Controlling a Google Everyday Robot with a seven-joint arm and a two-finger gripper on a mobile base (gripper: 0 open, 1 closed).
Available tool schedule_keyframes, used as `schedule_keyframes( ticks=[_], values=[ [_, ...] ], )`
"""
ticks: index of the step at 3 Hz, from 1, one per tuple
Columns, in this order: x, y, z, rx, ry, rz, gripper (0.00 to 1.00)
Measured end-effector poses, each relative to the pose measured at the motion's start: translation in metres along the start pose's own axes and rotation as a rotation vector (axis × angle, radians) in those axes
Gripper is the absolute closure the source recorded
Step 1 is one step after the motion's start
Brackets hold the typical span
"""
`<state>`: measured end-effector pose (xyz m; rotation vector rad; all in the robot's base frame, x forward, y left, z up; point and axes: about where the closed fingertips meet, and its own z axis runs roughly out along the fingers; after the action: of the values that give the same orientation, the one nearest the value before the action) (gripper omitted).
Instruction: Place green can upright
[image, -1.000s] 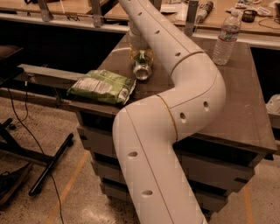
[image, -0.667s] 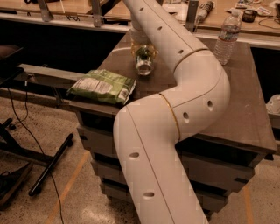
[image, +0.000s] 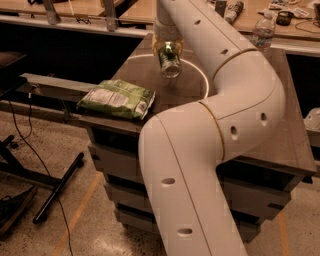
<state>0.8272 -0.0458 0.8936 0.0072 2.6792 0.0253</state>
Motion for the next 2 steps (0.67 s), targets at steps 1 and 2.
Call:
schedule_keyframes(
  ticks=[1, 2],
  values=[
    [-0.005, -0.013, -0.014, -0.006, -0.062, -0.042, 1.00],
    [-0.006, -0.014, -0.027, -0.070, -0.200, -0.093, 1.00]
  ],
)
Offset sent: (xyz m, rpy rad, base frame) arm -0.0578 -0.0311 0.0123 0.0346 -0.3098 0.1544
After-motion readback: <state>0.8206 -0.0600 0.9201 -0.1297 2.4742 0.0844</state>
